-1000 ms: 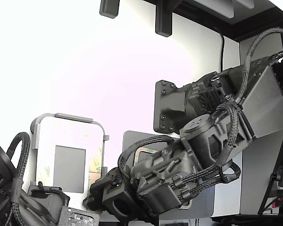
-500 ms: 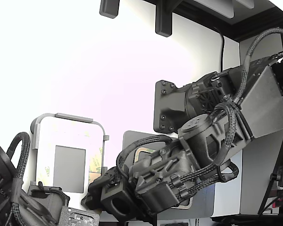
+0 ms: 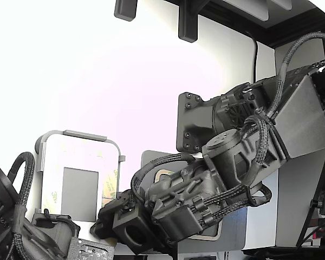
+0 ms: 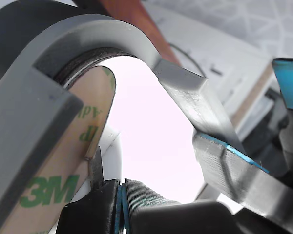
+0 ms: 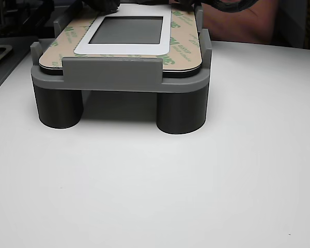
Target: Peel off protective film from adhesive tape.
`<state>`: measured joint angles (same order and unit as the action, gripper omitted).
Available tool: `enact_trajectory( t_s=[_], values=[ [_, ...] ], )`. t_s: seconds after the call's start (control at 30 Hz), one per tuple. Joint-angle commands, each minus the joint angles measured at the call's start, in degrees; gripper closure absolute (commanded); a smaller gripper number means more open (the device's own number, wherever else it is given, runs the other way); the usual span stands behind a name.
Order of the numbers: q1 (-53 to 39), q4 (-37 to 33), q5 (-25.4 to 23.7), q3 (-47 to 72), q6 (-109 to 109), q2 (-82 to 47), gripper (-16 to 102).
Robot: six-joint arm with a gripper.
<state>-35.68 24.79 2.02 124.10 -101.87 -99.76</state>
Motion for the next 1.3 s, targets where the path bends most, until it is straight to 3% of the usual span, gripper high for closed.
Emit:
enact_trajectory(
  t_s=[0.0,0.23,0.47,0.53,0.57,0.6,0.63,0.7,1.07,1.27],
  values=[
    [1.1,0.2,0.2,-0.6,-0.4,-1.1,96],
    [1.5,1.7,0.4,-1.7,-0.8,-1.3,96],
    [1.7,7.8,-1.1,-3.6,-0.6,-4.5,93],
    [2.1,11.1,-2.4,-4.1,-0.3,-6.1,67],
    [2.6,12.4,-2.8,-4.0,-0.1,-7.3,22],
    [3.1,13.3,-2.9,-3.7,0.0,-8.9,-5],
    [3.4,15.0,-2.9,-3.6,0.0,-10.7,10],
    [4.4,18.7,-2.8,-3.8,0.2,-14.1,-13],
    [12.3,41.7,-2.2,-13.6,10.6,-21.7,-12],
    [20.9,40.5,1.7,-12.7,31.2,-27.5,-12]
  ],
)
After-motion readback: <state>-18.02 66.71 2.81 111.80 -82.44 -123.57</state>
